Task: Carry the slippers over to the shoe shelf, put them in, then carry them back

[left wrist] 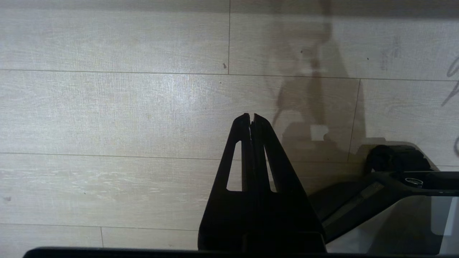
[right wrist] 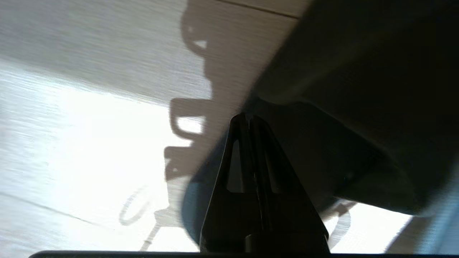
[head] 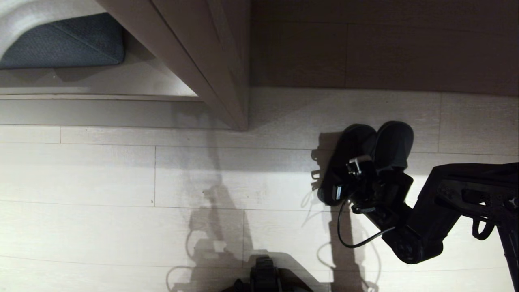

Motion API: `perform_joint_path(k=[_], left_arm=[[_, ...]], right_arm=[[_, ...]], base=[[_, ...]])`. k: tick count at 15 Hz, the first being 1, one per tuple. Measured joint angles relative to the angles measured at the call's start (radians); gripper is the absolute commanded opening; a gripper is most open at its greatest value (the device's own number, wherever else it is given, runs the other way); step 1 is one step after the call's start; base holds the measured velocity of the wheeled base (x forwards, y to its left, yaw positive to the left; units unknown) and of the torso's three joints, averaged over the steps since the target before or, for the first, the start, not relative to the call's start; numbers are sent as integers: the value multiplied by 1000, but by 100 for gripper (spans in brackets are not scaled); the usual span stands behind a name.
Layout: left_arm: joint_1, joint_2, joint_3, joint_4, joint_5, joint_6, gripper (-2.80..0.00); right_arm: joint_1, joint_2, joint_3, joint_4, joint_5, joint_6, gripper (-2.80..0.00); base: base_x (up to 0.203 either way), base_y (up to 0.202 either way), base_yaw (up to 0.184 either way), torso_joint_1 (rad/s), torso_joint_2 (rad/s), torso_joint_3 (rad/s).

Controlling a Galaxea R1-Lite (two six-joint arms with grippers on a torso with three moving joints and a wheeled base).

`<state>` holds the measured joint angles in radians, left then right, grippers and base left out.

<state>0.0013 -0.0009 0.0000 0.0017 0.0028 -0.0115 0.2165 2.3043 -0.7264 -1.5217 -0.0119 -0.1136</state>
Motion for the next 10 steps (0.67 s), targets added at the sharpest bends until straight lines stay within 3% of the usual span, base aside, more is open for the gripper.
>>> perform_joint_path(k=[10], left_arm=[[0, 0, 0, 0, 0, 0, -280]], right_arm=[[-128, -30, 27, 1, 2, -114, -280]], base=[[0, 0, 0, 0, 0, 0]])
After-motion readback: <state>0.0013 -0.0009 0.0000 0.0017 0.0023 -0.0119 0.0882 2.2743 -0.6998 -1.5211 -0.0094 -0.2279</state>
